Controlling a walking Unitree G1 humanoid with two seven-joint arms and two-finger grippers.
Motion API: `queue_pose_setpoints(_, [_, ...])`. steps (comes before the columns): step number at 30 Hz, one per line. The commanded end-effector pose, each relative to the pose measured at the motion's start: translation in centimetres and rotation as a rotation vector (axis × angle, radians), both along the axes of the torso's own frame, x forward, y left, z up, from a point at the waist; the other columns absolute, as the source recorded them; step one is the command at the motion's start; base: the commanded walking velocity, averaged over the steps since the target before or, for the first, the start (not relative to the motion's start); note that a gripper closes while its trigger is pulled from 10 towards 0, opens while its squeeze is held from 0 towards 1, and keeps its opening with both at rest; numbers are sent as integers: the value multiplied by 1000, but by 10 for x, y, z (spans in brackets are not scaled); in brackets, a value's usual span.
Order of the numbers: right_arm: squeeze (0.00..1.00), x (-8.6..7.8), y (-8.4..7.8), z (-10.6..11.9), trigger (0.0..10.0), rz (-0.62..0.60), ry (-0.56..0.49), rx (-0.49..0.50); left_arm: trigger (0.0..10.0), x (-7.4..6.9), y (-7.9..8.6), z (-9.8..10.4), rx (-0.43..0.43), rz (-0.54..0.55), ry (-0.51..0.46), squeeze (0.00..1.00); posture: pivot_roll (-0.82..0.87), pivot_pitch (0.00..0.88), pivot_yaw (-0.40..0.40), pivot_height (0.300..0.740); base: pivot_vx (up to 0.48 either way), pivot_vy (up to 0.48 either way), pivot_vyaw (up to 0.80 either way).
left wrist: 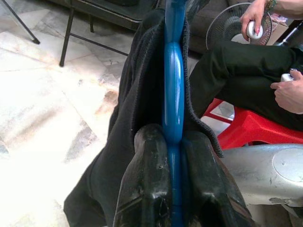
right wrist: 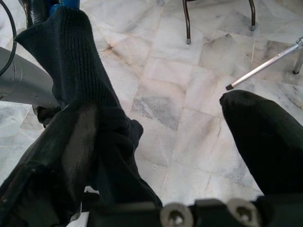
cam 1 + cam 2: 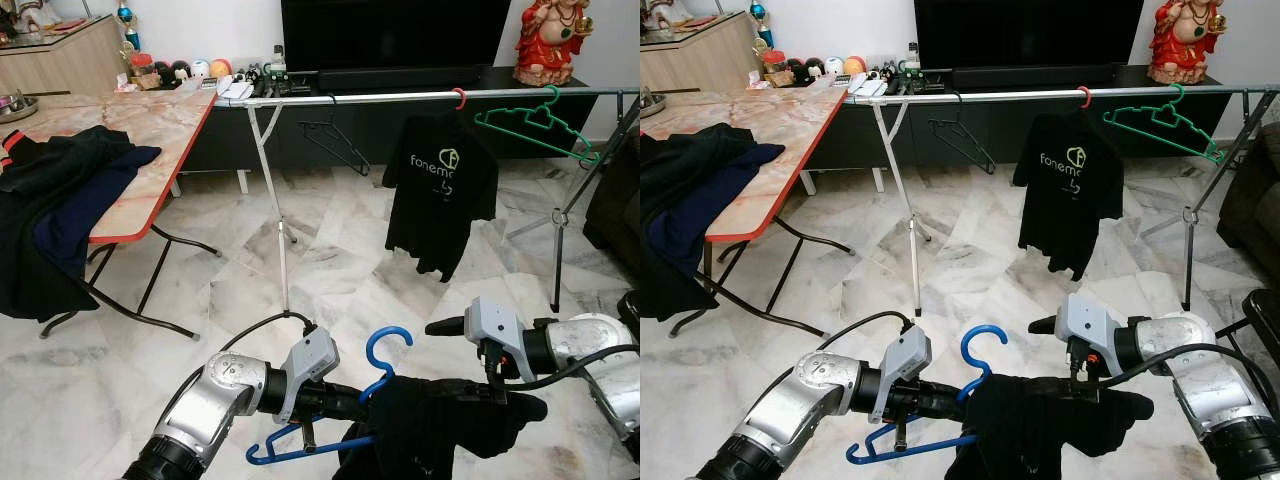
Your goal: Hang hanger
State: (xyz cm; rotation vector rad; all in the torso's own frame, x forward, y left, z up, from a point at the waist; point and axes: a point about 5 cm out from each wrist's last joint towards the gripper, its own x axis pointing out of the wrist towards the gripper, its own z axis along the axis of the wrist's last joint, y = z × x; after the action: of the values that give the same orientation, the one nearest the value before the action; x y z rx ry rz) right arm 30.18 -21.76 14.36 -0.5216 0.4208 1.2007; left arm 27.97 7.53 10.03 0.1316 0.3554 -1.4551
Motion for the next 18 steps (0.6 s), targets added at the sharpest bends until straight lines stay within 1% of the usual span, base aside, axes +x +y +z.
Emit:
queue_pose_setpoints(1, [1000,1,2,2,10000,13,-15,-6,10000,1,-6,12,-37,-37,-41,0,-7,81,38,740,0,0,0])
queue_pose_setpoints(15, [1000,2,3,1,10000,22,-17,-7,10000,0,-5,13,-35,-46,-37,0,-7,81,38,740,0,0,0])
queue_pose_setpoints(16, [0,-1,13,-7,10000,80,0,-22,10000,-1,-7,16,-29,-71,-29,0,25,157,84,740,0,0,0])
queue_pose_setpoints(17, [0,-6,25,-17,10000,161,29,-38,10000,-2,-9,19,-21,-104,-18,0,24,160,86,740,0,0,0])
queue_pose_setpoints(18, [0,-10,27,-19,10000,186,47,-36,10000,-2,-9,20,-20,-110,-16,0,23,159,88,740,0,0,0])
